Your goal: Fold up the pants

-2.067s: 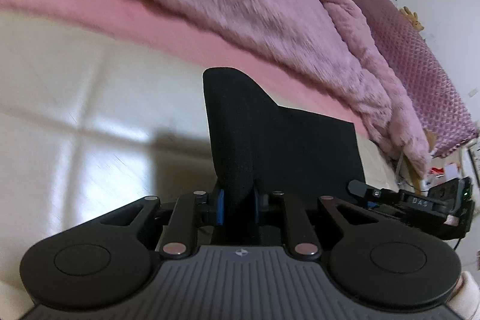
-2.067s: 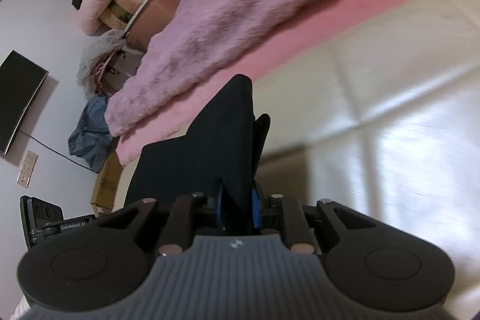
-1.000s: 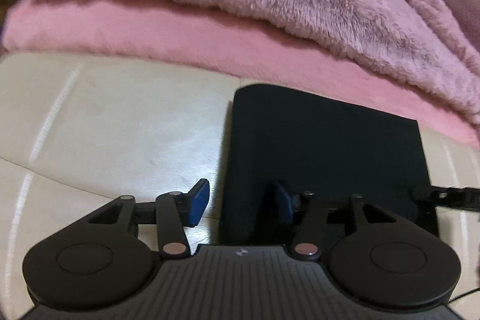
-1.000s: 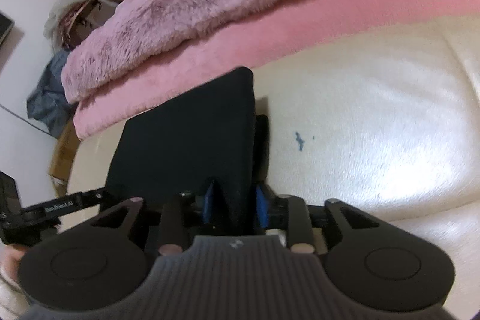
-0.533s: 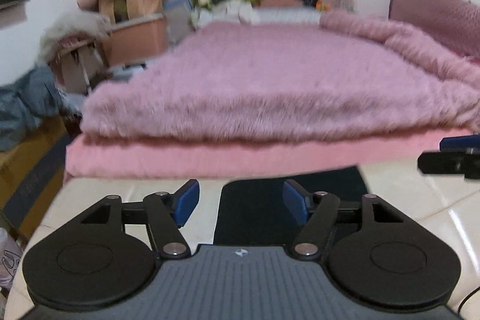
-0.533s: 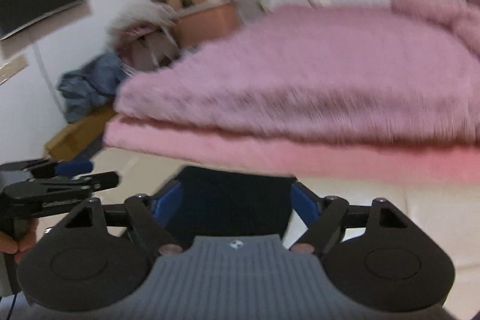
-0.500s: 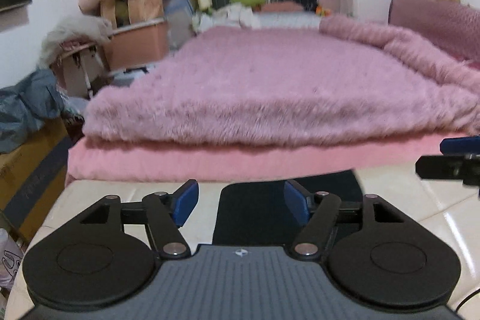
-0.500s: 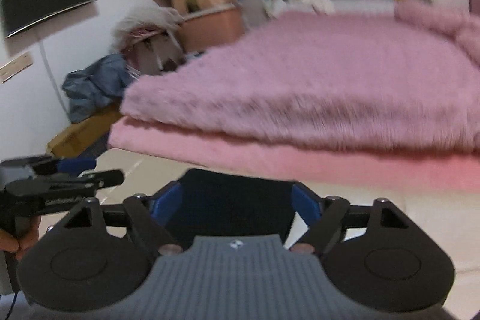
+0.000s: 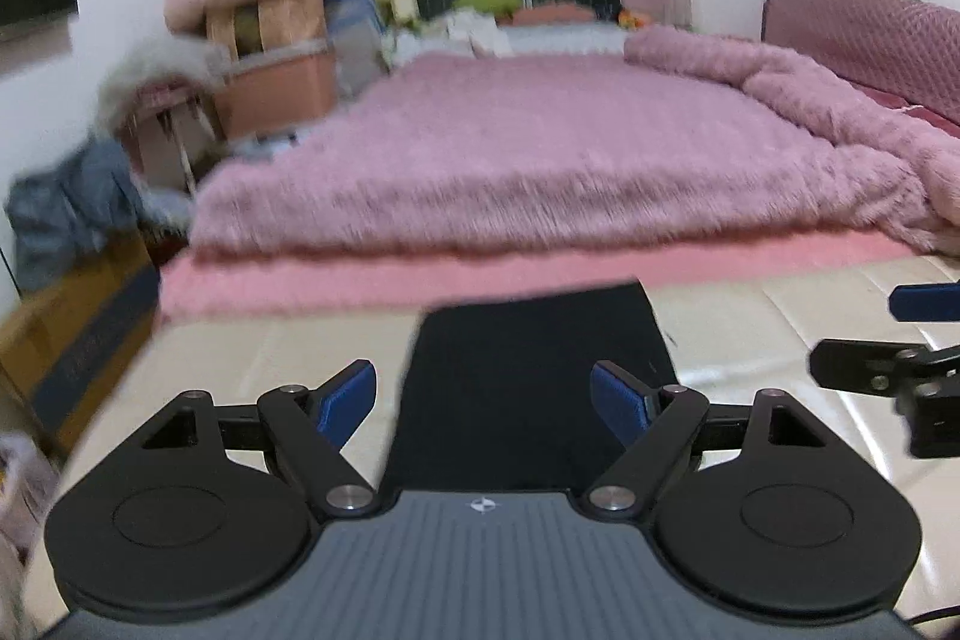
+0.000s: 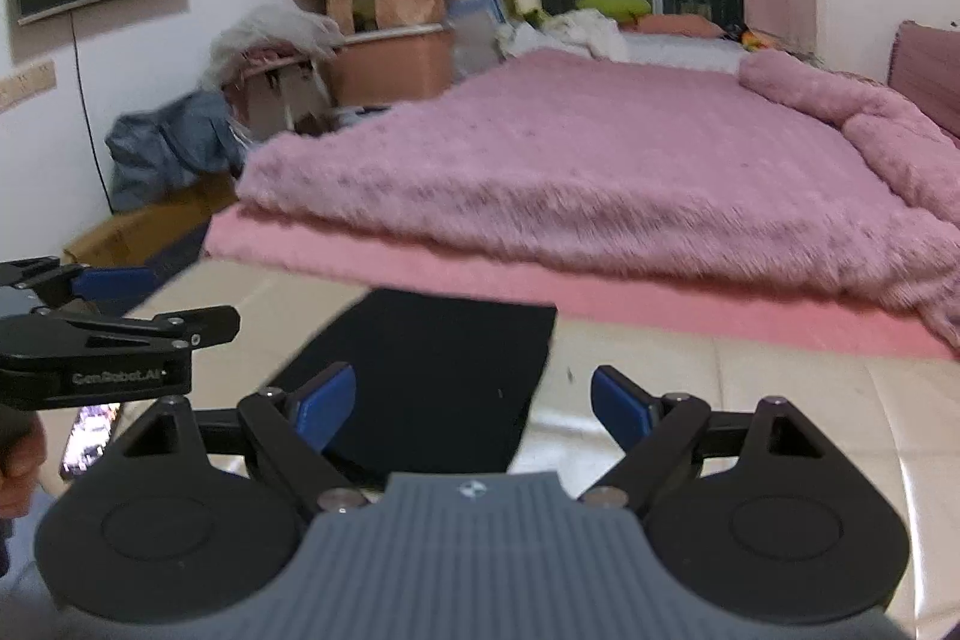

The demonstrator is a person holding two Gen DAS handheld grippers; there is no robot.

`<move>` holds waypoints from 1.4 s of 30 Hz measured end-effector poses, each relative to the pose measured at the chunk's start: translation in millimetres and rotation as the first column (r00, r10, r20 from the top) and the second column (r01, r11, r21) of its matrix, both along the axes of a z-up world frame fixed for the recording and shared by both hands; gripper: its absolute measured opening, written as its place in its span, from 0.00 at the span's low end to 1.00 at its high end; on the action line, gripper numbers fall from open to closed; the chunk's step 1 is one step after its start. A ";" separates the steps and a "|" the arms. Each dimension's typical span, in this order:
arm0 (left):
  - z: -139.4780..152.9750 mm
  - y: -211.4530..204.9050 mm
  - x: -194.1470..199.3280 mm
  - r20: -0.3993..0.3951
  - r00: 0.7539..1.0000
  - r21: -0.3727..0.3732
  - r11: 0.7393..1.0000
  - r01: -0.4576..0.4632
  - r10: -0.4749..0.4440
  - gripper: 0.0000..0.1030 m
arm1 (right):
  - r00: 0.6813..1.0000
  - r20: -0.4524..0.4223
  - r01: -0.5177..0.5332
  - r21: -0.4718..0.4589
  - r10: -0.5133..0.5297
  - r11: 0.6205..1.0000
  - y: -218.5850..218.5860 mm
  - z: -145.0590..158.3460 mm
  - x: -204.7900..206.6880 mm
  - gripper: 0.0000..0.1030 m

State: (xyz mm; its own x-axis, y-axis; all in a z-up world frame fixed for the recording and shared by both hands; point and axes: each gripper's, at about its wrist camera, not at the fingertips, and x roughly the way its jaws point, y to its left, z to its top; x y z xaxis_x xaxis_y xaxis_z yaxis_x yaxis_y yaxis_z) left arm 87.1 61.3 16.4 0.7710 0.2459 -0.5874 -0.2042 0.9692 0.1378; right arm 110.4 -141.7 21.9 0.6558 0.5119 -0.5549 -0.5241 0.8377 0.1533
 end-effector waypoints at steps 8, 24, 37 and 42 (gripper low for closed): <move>-19.7 -4.5 -6.2 -0.132 0.990 -0.070 0.996 -0.050 0.040 0.92 | 0.997 -0.077 0.019 -0.082 -0.025 0.996 2.3 -26.5 -18.6 0.80; -20.3 -17.4 -9.0 -0.146 0.989 -0.037 0.999 -0.030 0.024 0.92 | 0.994 -0.101 0.042 -0.088 -0.051 0.995 1.1 -31.3 -17.2 0.80; -19.9 -23.2 -8.8 -0.148 0.989 -0.032 0.999 -0.018 0.013 0.92 | 0.992 -0.115 0.048 -0.099 -0.059 0.994 0.6 -34.5 -18.1 0.80; -19.5 -23.1 -9.1 -0.147 0.989 -0.034 0.999 -0.015 0.010 0.92 | 0.992 -0.113 0.049 -0.098 -0.060 0.994 0.3 -34.7 -18.3 0.80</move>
State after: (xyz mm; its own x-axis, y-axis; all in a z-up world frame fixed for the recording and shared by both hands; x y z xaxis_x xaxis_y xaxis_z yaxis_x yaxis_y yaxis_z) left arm 78.0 38.2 -3.2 0.6730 0.2327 -0.7021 -0.1967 0.9713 0.1334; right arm 92.1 -141.4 -12.8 0.6099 0.4189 -0.6727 -0.4607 0.8781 0.1291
